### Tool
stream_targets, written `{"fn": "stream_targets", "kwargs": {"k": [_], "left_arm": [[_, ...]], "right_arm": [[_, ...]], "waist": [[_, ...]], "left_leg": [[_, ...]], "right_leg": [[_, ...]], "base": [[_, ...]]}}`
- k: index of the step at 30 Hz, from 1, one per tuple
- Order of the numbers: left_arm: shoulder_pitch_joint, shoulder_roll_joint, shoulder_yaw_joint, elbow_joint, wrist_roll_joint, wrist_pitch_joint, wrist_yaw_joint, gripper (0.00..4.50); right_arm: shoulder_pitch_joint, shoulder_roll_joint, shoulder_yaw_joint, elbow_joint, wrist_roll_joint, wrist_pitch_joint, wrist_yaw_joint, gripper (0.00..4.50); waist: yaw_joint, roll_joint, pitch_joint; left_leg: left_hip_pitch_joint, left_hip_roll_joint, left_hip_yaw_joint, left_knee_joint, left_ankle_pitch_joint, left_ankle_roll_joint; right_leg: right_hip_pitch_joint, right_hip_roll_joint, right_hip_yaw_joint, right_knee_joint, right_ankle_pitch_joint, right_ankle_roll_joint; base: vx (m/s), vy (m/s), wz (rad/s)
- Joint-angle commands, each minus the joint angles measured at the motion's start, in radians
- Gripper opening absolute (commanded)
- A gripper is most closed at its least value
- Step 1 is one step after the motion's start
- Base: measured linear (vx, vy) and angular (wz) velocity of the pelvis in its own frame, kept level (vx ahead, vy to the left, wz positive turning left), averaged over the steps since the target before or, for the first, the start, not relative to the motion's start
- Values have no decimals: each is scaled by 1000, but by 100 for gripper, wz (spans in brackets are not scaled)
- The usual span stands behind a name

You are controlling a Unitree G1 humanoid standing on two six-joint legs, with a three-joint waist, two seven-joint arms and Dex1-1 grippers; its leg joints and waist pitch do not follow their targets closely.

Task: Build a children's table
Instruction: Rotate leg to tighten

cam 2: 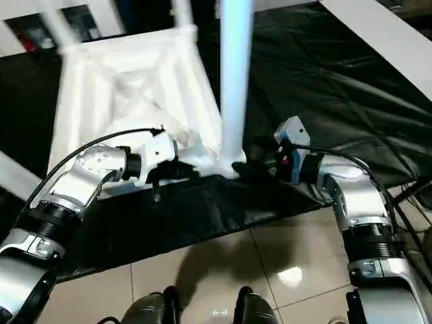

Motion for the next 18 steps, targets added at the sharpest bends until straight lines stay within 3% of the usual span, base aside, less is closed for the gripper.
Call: {"fn": "stream_targets", "kwargs": {"k": [1, 2, 4, 6, 8, 13, 18], "left_arm": [[41, 8, -77, -12, 10, -4, -85, 0], [46, 11, -82, -22, 3, -9, -106, 0], [50, 19, -93, -23, 4, -33, -140, 0], [48, 25, -98, -17, 7, -50, -155, 0], [43, 29, -104, -11, 10, -64, -168, 0], [40, 36, -107, -15, 9, -70, -195, 0], [41, 37, -111, -15, 10, -77, -205, 0]], "right_arm": [[-19, -12, 17, 4, 14, -22, 56, 445], [-22, -15, 20, 8, 16, -28, 76, 445], [-26, -30, 30, 17, 29, -33, 139, 445], [-27, -42, 38, 22, 36, -27, 185, 445], [-31, -49, 40, 33, 44, -14, 225, 429], [-42, -61, 50, 45, 63, 26, 283, 385], [-49, -53, 53, 64, 63, 21, 311, 354]], "waist": [[-5, -38, -77], [-3, -35, -77], [-5, -47, -79], [-2, -45, -77], [-1, -53, -77], [-1, -61, -75], [0, -63, -80]], "left_leg": [[19, 59, -7, -39, -80, 208], [18, 59, -9, -38, -75, 206], [20, 61, -6, -36, -66, 207], [21, 60, -5, -33, -54, 214], [19, 59, -4, -31, -55, 220], [20, 59, -6, -32, -111, 184], [20, 60, -7, -31, -103, 174]], "right_leg": [[67, -71, 47, -44, -169, -268], [68, -74, 48, -39, -164, -271], [67, -73, 50, -37, -154, -277], [65, -72, 51, -33, -134, -282], [66, -74, 53, -32, -139, -281], [65, -75, 53, -41, -240, -263], [65, -76, 55, -37, -222, -263]], "base": [[0, 0, 0], [0, 0, 0], [0, 0, 0], [0, 0, 0], [0, 0, 0], [0, 0, 0], [0, 0, 0]]}}
